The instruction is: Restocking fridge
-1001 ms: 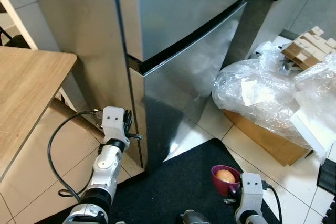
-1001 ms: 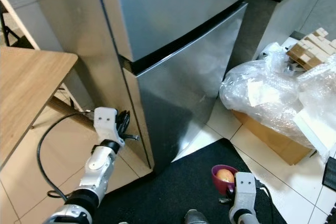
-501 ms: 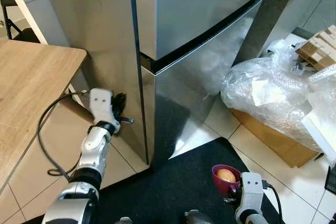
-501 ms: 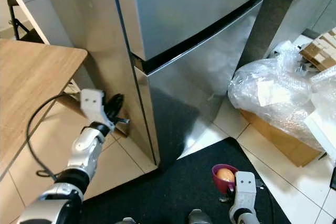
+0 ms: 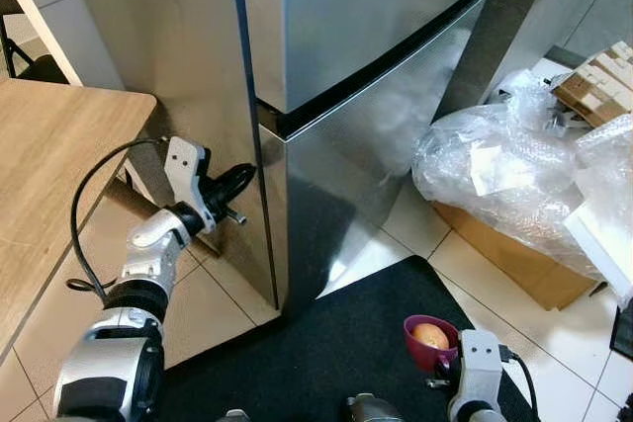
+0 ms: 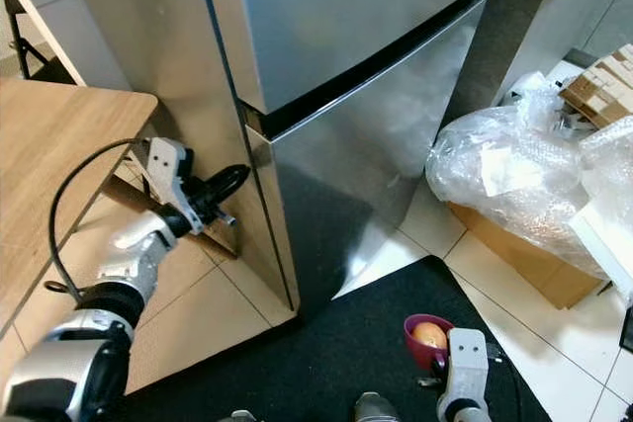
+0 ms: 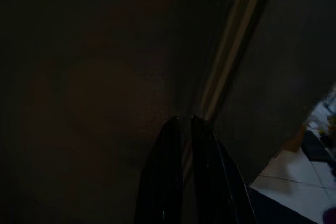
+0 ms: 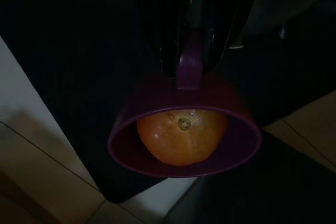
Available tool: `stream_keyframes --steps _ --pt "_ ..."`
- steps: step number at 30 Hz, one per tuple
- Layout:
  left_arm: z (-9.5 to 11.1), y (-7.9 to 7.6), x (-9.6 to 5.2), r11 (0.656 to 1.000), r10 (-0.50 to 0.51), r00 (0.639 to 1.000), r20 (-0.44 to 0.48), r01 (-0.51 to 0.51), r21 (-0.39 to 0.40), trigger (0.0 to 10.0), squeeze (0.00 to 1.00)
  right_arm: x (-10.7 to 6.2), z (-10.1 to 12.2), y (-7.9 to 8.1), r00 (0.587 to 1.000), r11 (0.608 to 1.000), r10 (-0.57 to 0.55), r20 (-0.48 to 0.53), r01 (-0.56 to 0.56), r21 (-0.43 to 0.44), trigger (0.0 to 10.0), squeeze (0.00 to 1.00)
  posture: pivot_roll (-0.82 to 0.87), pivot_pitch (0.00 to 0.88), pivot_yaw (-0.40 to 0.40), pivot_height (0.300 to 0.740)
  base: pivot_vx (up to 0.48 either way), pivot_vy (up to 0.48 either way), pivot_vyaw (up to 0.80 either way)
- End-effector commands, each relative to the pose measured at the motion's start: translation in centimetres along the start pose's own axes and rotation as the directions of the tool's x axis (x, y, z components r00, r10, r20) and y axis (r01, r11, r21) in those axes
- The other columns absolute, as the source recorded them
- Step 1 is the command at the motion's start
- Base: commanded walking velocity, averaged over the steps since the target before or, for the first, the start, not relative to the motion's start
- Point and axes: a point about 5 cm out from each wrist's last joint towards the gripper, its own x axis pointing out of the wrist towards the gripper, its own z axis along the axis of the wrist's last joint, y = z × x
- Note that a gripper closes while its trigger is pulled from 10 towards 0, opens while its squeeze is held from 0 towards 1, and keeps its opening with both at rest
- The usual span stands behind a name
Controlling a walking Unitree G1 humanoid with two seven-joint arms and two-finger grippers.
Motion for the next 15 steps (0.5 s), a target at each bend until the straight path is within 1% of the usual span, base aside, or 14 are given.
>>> stream_keyframes --steps 1,4,7,10,12,14,15 --pt "0.2 0.9 -0.9 1.000 -0.003 1.000 -0.023 0.003 -0.003 10.0 0.00 -0.4 -0.3 -0.6 1.000 1.000 -0.017 -0.001 0.017 0.005 10.0 0.00 -0.17 0.196 0.020 0.740 0.000 0.000 0.00" --pt "0.2 0.9 -1.0 1.000 -0.009 1.000 -0.024 0.009 -0.003 10.0 0.00 -0.4 -0.4 -0.6 1.000 1.000 -0.017 -0.001 0.017 0.005 10.0 0.00 -0.17 0.197 0.019 0.740 0.000 0.000 0.00" --pt "0.1 0.7 -0.6 1.000 -0.014 0.999 -0.031 0.014 -0.001 10.0 0.00 -0.3 -0.2 -0.5 1.000 1.000 -0.014 0.002 0.014 0.002 10.0 0.00 -0.17 0.198 0.018 0.740 0.000 0.000 0.00" --pt "0.1 0.6 -0.3 1.000 -0.011 0.999 -0.030 0.011 0.021 10.0 0.00 -0.3 -0.2 -0.5 1.000 1.000 -0.014 0.003 0.014 0.001 10.0 0.00 -0.17 0.199 0.018 0.740 0.000 0.000 0.00" --pt "0.3 0.6 0.0 0.998 0.024 1.000 -0.018 -0.023 0.056 10.0 0.00 -0.3 -0.2 -0.6 1.000 1.000 -0.016 0.004 0.016 0.000 10.0 0.00 -0.18 0.201 0.017 0.740 0.000 0.000 0.00" --pt "0.4 0.6 0.1 0.997 0.038 0.999 -0.013 -0.037 0.071 10.0 0.00 -0.3 -0.2 -0.7 1.000 1.000 -0.017 0.004 0.017 -0.001 10.0 0.00 -0.18 0.201 0.017 0.740 0.000 0.000 0.00" --pt "0.6 0.8 0.1 0.994 0.070 0.998 -0.002 -0.070 0.089 10.0 0.00 -0.3 -0.2 -0.7 1.000 1.000 -0.018 0.004 0.018 -0.002 10.0 0.00 -0.18 0.202 0.018 0.740 0.000 0.000 0.00"
